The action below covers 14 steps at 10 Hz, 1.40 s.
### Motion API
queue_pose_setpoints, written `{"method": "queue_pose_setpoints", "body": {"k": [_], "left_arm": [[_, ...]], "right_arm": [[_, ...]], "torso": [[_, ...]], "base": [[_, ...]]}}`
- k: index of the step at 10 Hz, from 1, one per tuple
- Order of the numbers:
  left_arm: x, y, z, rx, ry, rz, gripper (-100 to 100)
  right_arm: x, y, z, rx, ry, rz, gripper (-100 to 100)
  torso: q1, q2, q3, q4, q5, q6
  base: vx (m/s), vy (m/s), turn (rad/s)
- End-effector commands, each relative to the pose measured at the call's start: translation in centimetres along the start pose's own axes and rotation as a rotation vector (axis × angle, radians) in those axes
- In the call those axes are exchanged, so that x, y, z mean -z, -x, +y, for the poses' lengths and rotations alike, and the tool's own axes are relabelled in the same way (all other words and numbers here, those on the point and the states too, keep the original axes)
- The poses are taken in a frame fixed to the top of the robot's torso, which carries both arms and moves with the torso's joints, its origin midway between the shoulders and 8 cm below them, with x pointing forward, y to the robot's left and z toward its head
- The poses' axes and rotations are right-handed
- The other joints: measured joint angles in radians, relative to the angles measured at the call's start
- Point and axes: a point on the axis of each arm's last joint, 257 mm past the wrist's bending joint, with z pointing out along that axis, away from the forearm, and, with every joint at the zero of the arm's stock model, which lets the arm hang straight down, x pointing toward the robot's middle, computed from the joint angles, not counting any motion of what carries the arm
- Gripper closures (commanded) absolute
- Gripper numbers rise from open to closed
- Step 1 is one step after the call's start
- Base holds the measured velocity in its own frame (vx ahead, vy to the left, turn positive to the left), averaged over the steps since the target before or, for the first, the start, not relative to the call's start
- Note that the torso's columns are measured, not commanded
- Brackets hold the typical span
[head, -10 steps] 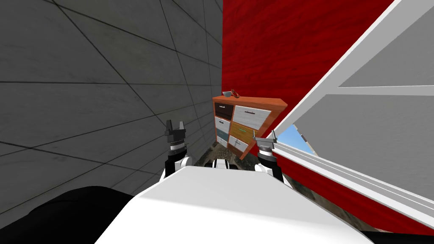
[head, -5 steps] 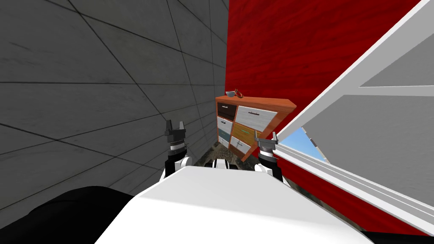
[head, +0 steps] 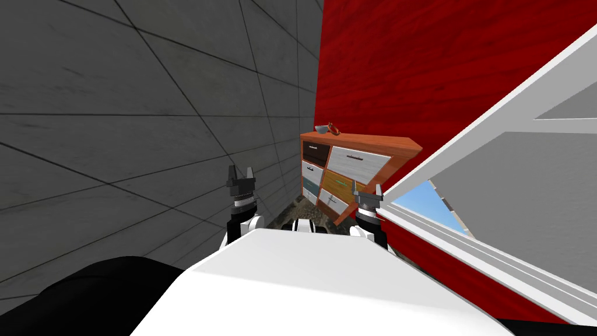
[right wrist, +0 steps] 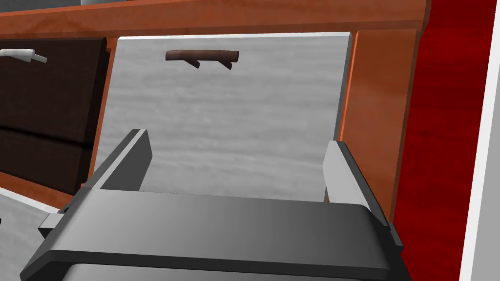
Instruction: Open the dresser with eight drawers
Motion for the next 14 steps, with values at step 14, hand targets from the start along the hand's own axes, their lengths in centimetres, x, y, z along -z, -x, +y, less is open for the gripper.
{"method": "queue_pose_setpoints", "body": {"k": [14], "left_arm": [[0.0, 0.0, 0.0, 0.0, 0.0, 0.0, 0]], "right_arm": [[1.5, 4.9, 4.7, -0.498, 0.193, -0.035, -100]], "torso": [[0.0, 0.0, 0.0, 0.0, 0.0, -0.001]], "base": [[0.003, -0.011, 0.098]]}}
